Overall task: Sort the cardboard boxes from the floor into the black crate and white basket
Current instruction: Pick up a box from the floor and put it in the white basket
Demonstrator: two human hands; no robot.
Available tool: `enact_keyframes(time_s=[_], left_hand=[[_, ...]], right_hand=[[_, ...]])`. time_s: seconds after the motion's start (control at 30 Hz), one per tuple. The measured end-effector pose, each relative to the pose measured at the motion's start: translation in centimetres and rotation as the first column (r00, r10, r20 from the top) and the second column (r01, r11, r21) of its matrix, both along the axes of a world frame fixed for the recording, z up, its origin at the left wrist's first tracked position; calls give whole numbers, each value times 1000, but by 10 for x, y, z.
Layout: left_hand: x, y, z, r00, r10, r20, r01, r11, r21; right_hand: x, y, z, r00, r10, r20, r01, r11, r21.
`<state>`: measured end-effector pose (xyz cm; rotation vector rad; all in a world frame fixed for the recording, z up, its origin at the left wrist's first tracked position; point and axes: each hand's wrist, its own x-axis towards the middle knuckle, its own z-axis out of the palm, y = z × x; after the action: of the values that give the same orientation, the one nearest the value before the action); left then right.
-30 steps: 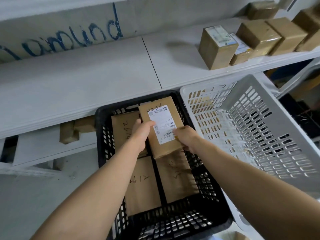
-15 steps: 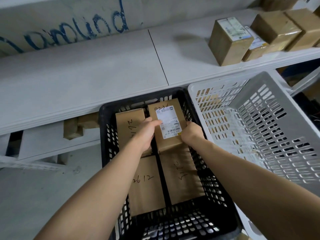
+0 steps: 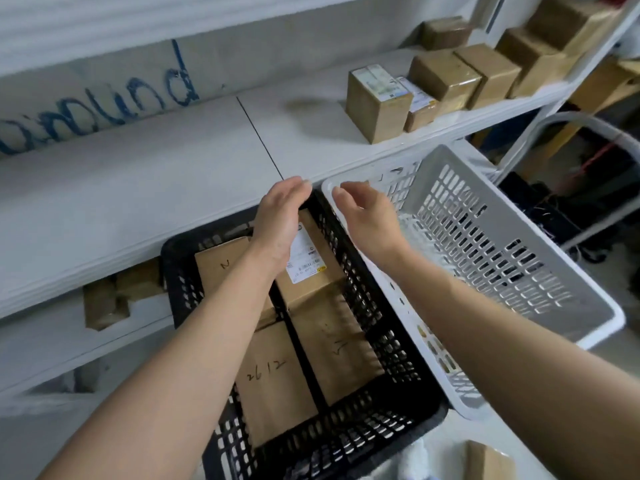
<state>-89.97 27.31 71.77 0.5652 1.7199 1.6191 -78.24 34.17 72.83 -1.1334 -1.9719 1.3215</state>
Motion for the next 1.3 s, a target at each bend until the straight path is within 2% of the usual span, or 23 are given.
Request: enact_keyframes(time_s=[0.27,0.47,0.63,0.83,1.17,1.3], left_hand=[[106,14,56,959,-253,-126,274,942,195],[247,18,80,840,-507,-193,541,811,222],[384,8,73,707,-685,-177,707,679,199],[513,-10,50,543,-833,-108,835,521,179],[618,22,36,319,-944,-81,947,314,69],[650,46,32,240,-968,-74,970,235,67]], right_hand=[[118,-3,46,941,-186,-283,181,982,-44],[268,-27,62,826,-407,-391,381,913,-144],[411,-64,61,690,-626,-363,610,773,-174],[543,-108,36,535,-784,-315,749,613,-253],[661,-124,12,155,-945,-288,864,271,-425],[683,-120,6,61,-961,-269,889,175,-424]])
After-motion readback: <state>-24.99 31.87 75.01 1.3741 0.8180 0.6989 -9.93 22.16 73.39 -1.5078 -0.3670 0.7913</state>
